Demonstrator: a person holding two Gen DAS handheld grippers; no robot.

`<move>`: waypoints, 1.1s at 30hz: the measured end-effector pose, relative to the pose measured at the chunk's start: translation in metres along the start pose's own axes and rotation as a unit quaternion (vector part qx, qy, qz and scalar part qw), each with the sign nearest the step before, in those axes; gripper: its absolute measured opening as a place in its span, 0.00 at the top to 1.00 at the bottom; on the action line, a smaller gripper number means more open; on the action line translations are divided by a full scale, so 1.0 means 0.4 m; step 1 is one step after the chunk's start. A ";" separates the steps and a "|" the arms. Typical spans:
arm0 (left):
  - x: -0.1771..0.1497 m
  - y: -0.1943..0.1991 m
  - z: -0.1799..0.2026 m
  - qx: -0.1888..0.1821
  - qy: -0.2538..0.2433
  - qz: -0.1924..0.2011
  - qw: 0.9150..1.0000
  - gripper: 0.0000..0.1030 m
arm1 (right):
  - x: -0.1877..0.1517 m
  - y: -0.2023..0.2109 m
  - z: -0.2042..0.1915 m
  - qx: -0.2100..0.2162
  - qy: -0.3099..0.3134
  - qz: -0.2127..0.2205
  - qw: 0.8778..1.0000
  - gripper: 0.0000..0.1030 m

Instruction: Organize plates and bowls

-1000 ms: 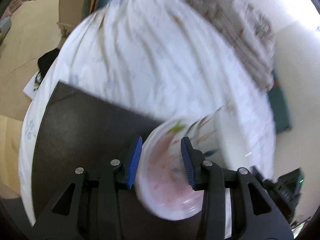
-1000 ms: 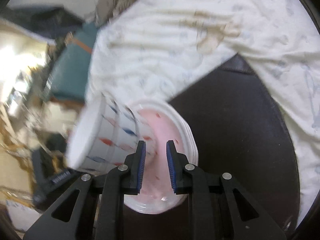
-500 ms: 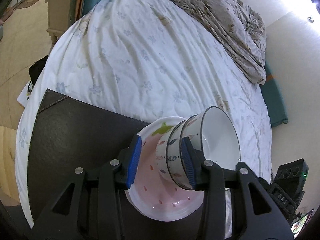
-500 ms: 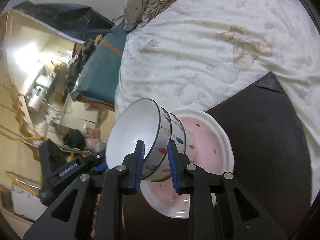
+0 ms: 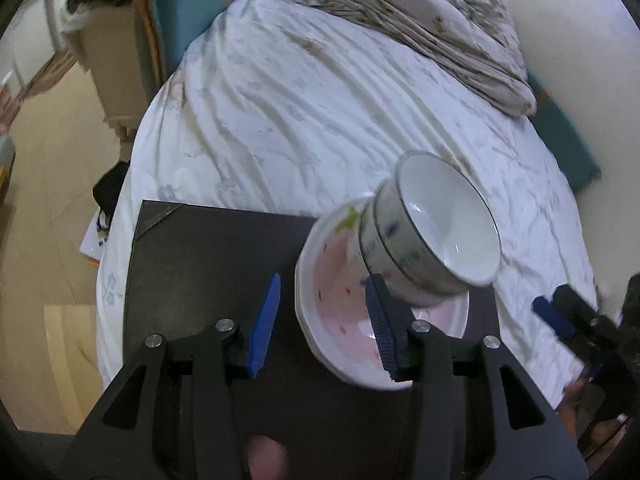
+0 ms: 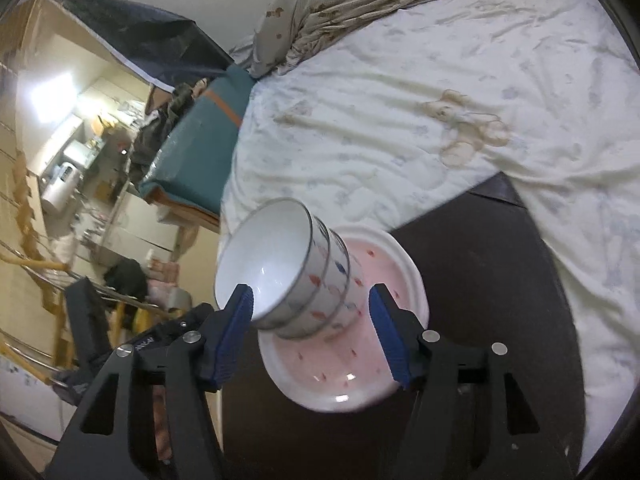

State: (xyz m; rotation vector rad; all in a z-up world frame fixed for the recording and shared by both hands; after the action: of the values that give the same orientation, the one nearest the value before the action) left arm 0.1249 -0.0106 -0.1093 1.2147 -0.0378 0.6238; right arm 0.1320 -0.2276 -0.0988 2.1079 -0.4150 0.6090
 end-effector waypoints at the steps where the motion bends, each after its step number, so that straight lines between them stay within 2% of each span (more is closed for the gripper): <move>1: -0.011 0.015 0.005 0.003 -0.016 0.005 1.000 0.61 | -0.009 0.011 -0.008 -0.008 0.010 0.001 1.000 0.26; 3: -0.029 0.041 0.020 0.005 -0.047 0.014 0.999 0.60 | -0.024 0.033 -0.026 -0.024 0.029 0.007 0.999 0.16; 4: -0.042 0.060 0.028 0.006 -0.066 0.020 0.998 0.59 | -0.031 0.044 -0.034 -0.031 0.036 0.009 0.999 0.14; 6: -0.061 0.098 0.045 -0.010 -0.086 0.029 0.996 0.47 | -0.046 0.070 -0.052 -0.046 0.050 0.010 0.998 0.13; 7: -0.068 0.118 0.050 -0.015 -0.091 0.034 0.995 0.45 | -0.054 0.086 -0.061 -0.052 0.054 0.012 0.997 0.13; 11: -0.093 0.197 0.049 -0.021 -0.096 0.059 0.993 0.19 | -0.086 0.138 -0.096 -0.079 0.076 0.022 0.994 0.07; 12: -0.099 0.214 0.042 -0.020 -0.095 0.067 0.993 0.15 | -0.094 0.149 -0.104 -0.085 0.082 0.025 0.993 0.05; 16: -0.131 0.256 0.015 -0.019 -0.093 0.080 0.992 0.11 | -0.135 0.186 -0.128 -0.113 0.101 0.023 0.988 0.02; 19: -0.147 0.274 -0.003 -0.008 -0.095 0.099 0.991 0.01 | -0.165 0.202 -0.143 -0.113 0.109 0.019 0.987 0.02; 25: -0.180 0.276 -0.027 0.018 -0.096 0.135 0.986 0.00 | -0.199 0.230 -0.144 -0.159 0.125 0.049 0.978 0.00; 33: -0.192 0.208 -0.030 0.052 -0.101 0.124 0.986 0.00 | -0.212 0.176 -0.128 -0.204 0.158 0.053 0.965 0.00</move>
State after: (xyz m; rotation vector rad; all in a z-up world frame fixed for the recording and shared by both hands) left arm 0.0186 -0.0157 -0.0691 1.3829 -0.3344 0.7239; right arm 0.0134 -0.2187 -0.0745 1.5719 -0.4315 0.8308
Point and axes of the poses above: each gripper's, at about its wrist camera, not at the fingertips, and y roughly against the way its jaws point, z to its right, x to its top, the point moved 9 cm from there along -y, roughly the way its jaws point, and after that the axes turned 15 degrees about y, right-handed, at the moved point
